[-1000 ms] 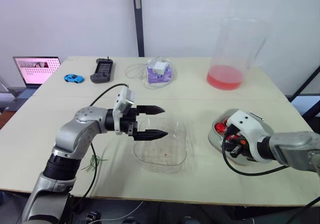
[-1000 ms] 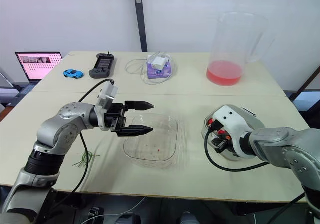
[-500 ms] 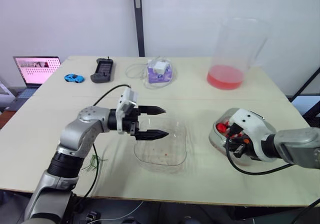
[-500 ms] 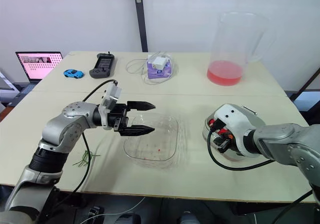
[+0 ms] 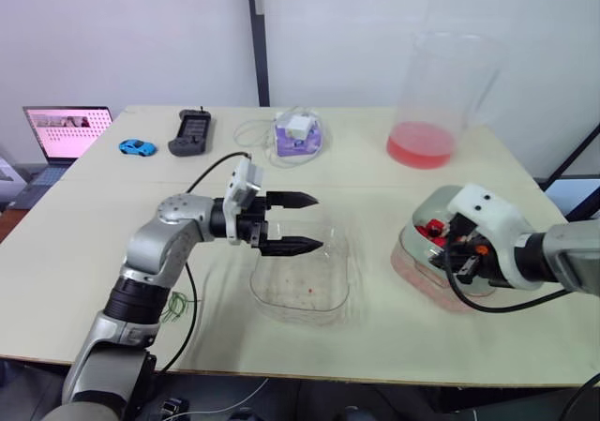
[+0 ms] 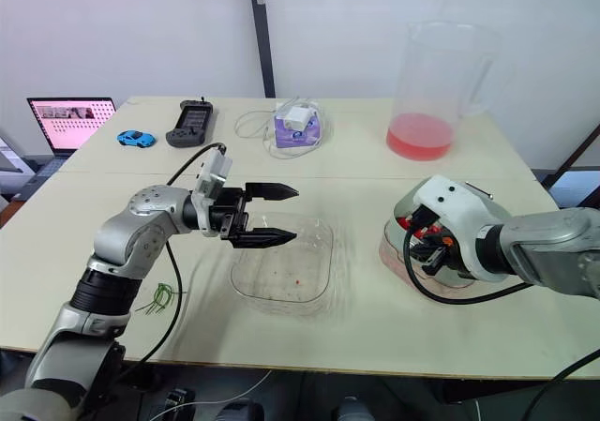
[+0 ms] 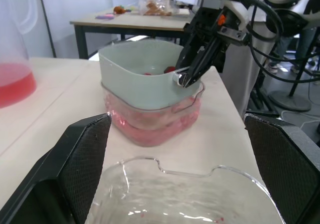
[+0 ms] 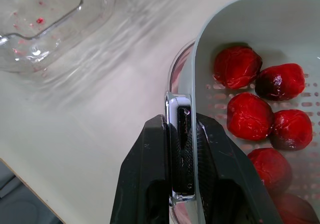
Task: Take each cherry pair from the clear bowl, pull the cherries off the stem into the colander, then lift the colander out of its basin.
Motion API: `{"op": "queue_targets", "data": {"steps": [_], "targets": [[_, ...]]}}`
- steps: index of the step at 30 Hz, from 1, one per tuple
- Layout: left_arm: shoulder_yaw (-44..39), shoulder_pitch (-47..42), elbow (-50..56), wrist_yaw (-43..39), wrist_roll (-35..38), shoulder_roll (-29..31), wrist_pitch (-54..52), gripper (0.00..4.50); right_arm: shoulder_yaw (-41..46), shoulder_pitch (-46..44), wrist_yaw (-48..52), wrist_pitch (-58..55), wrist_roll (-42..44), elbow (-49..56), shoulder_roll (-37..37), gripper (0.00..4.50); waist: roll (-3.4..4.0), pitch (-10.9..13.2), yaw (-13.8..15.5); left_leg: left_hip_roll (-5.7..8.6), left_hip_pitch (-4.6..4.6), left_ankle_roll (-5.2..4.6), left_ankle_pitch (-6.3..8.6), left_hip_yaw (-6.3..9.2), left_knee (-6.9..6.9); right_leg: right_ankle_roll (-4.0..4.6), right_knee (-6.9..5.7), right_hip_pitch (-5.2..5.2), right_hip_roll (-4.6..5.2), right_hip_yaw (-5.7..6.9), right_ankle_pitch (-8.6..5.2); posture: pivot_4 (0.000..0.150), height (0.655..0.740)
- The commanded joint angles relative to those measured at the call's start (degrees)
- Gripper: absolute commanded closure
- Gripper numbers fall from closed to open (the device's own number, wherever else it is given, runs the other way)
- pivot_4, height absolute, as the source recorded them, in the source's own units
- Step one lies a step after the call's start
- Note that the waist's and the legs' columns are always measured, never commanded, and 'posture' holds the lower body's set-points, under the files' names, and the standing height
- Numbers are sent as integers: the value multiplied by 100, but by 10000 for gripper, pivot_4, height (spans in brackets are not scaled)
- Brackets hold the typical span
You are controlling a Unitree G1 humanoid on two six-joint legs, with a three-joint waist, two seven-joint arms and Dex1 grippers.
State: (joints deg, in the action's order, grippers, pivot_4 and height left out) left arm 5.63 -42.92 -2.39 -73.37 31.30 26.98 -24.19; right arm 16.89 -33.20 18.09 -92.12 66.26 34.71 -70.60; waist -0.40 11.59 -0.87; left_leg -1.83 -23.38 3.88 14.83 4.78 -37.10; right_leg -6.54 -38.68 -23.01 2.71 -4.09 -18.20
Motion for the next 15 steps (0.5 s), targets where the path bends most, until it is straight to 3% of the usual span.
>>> {"op": "queue_targets", "data": {"steps": [1, 15], "targets": [[-36, -140, 14, -49, -19, -39, 148, 0, 395, -267, -77, -38, 154, -168, -292, 42977, 0, 0, -2, -1, 0, 0, 0, 1, 0, 0, 0, 0, -1, 0, 0, 1500, 7332], [-13, -169, -83, -180, -65, -90, 179, 0, 453, -515, -557, -38, 1176, -404, -442, 42977, 0, 0, -7, -1, -1, -1, 1, 0, 1, 0, 0, -2, -1, 0, 0, 1500, 7332]]}}
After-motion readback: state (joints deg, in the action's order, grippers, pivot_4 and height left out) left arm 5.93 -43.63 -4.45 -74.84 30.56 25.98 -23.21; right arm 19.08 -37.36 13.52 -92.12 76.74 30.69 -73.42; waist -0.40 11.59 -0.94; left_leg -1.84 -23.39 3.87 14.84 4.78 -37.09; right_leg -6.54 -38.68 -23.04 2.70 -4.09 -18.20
